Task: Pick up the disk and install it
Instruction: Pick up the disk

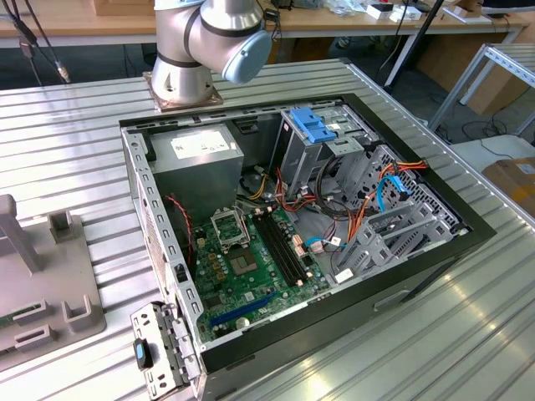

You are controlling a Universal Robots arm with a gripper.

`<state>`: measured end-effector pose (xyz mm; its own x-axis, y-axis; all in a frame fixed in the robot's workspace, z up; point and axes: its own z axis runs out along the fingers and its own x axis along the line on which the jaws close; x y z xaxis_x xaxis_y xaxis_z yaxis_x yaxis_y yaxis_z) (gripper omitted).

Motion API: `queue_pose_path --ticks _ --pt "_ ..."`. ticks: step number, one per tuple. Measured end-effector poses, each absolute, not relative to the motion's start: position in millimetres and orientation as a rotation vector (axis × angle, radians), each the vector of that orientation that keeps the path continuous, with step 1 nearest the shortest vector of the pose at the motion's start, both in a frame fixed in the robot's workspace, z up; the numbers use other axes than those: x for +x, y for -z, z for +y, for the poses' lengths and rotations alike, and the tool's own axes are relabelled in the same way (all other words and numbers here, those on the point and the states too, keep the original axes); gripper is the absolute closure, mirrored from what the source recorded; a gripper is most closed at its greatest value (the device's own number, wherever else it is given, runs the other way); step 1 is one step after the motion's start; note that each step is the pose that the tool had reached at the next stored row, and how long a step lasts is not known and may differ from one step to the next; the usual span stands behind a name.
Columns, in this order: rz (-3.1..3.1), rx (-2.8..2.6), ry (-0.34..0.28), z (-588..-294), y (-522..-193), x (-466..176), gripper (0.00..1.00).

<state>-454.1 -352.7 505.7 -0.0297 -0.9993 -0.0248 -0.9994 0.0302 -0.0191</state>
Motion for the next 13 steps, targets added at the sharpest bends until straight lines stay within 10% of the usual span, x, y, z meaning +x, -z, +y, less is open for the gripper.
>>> queue_pose_path --ticks 13 --pt "2.232 -2.166 -0.006 -352.7 -505.7 -409.8 0.63"
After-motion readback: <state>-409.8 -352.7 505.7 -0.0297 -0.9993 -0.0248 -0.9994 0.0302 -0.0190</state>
